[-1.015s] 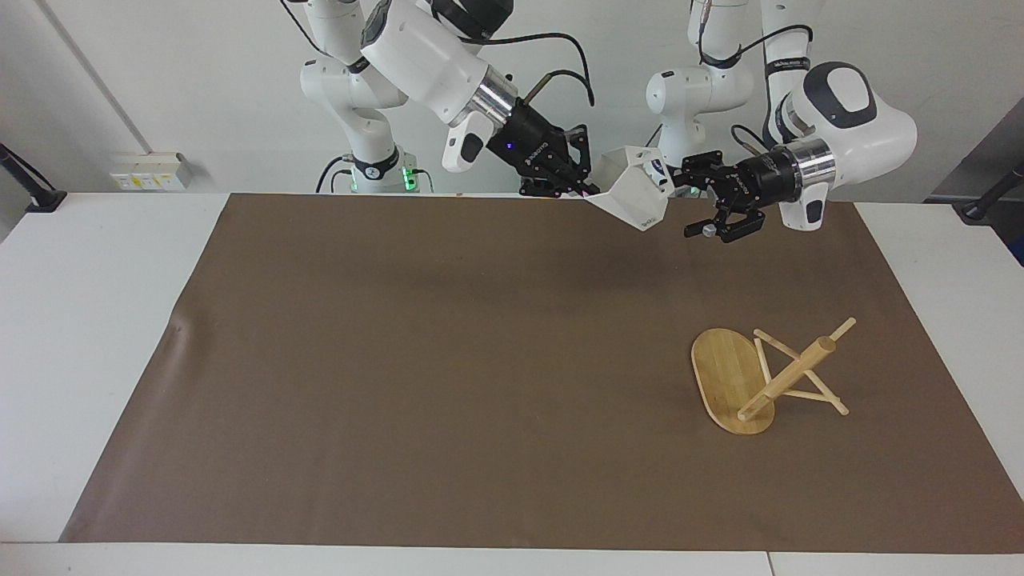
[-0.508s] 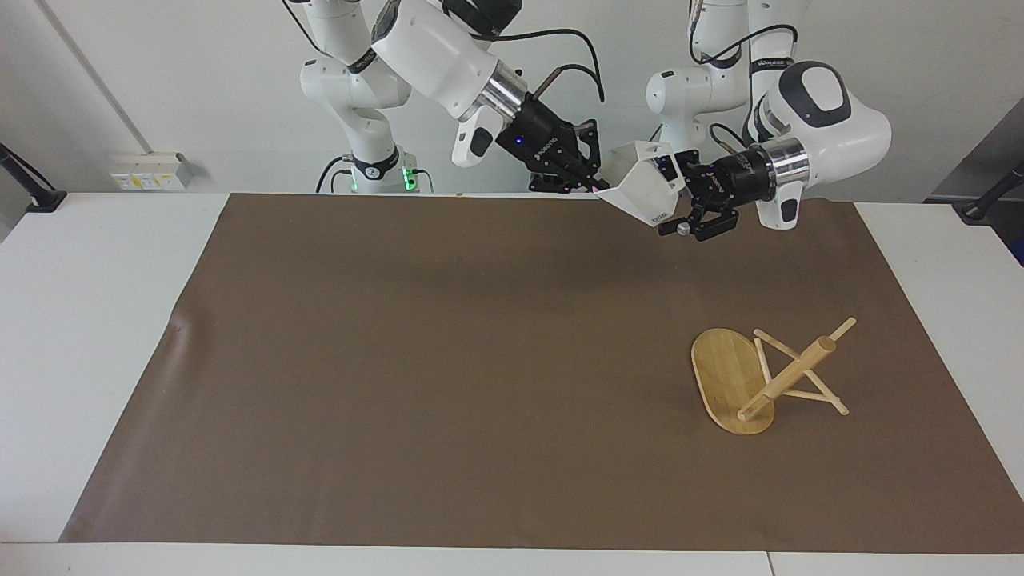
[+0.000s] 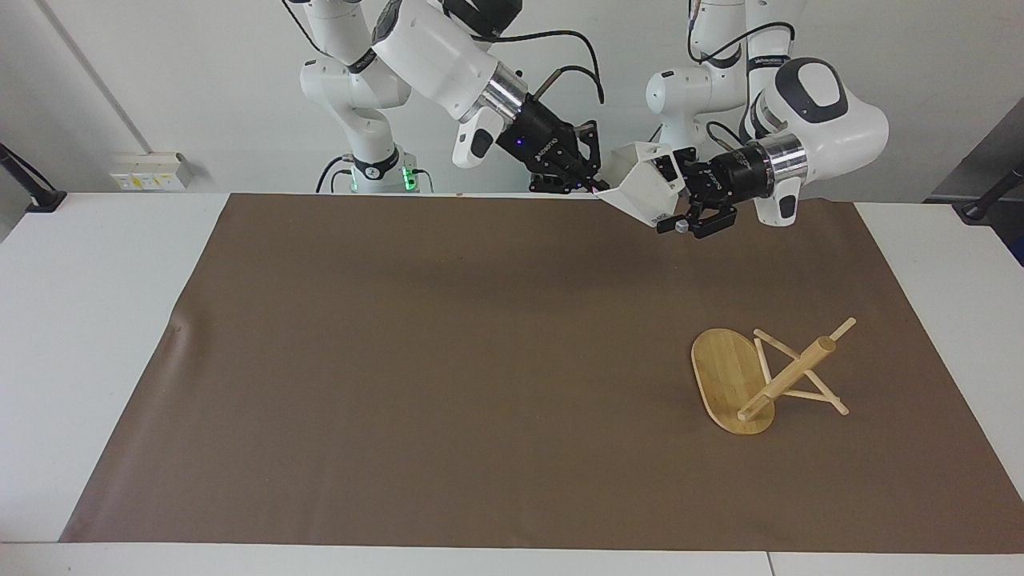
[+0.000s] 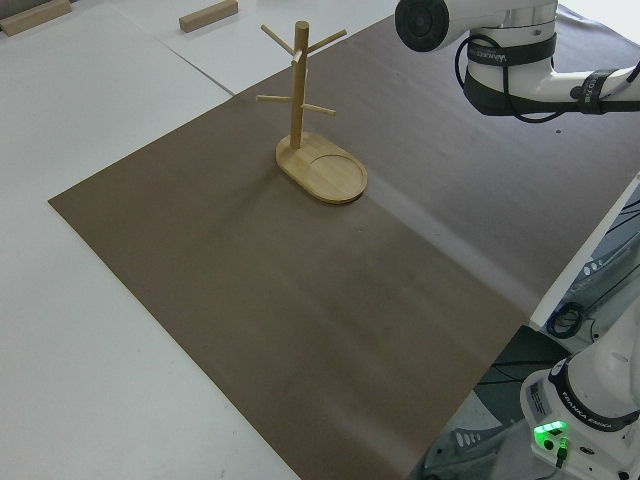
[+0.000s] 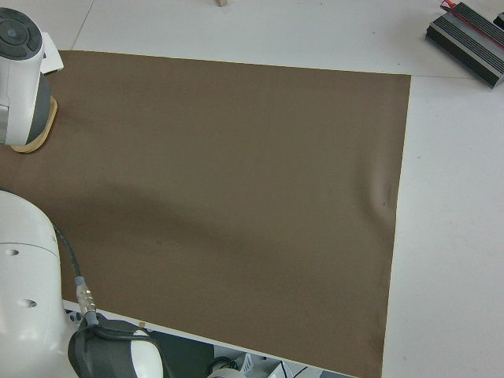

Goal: Hang cup on rack
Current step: 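Grasp the cup with the left gripper beside the right gripper, then open the right gripper and withdraw it while the left gripper holds the cup, then move the cup with the left gripper onto a mug tree peg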

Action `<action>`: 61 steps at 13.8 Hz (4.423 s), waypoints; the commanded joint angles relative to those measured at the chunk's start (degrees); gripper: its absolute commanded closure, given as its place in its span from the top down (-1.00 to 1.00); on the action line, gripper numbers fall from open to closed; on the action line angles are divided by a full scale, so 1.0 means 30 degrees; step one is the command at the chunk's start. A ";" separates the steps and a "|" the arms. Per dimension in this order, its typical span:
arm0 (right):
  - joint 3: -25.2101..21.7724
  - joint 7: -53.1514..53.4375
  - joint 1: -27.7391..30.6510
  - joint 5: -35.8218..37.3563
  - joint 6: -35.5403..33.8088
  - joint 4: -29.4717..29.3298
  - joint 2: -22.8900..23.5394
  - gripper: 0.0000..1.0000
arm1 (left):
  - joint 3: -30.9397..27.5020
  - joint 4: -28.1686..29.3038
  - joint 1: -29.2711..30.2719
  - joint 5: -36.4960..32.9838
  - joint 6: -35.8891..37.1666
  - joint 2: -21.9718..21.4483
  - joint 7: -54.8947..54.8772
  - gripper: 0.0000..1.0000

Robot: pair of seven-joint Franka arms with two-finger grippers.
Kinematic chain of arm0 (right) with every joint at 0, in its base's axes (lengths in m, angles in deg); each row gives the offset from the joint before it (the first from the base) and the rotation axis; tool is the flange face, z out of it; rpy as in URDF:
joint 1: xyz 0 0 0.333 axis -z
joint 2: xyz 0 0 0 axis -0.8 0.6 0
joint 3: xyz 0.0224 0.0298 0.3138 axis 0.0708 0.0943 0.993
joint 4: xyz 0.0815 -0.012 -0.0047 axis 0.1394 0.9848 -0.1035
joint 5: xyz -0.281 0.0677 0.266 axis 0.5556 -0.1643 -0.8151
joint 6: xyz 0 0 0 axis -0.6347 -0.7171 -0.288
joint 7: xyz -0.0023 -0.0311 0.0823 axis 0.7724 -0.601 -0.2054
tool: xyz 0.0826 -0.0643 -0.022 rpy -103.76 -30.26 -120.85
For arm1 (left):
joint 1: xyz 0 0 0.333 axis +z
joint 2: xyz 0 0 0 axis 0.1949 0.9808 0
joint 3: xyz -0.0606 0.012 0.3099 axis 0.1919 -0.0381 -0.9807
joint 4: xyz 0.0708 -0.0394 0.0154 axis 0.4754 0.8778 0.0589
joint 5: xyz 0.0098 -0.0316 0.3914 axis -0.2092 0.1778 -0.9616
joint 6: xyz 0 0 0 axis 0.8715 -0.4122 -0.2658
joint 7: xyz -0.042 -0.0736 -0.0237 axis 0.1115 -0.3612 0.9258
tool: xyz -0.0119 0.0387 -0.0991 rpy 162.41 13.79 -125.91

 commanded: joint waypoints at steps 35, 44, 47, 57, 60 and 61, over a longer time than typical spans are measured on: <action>-0.1676 0.0086 0.0513 0.5069 -0.1563 0.0120 -0.0097 0.22 | -0.0077 0.1639 -0.0265 -0.2540 -0.4881 -0.1152 0.8787 -1.00; -0.6101 -0.0730 0.0513 1.3303 -0.7012 0.0586 -0.0799 0.22 | 0.3350 0.2931 -0.0295 -0.2540 -1.4640 -0.1066 1.5558 -1.00; -0.7536 -0.2572 0.0513 1.4769 -0.7571 0.1699 -0.1385 0.25 | 0.3351 0.3196 -0.0295 -0.2540 -1.6129 -0.0949 1.6405 -1.00; -0.9679 -0.4718 0.0513 1.5594 -1.0238 0.1673 -0.2089 0.43 | 0.3497 0.1938 -0.0529 -0.2540 -1.9793 0.1744 1.8138 -1.00; -0.9943 -0.5157 0.0542 1.5594 -1.0706 0.1468 -0.2499 0.43 | 0.4024 0.1411 -0.0998 -0.2540 -2.1146 0.2244 1.8080 -1.00; -1.0059 -0.5216 0.0513 1.5565 -1.0795 0.1293 -0.2645 0.44 | 0.4025 0.1205 -0.0998 -0.2540 -2.1147 0.2448 1.7935 -1.00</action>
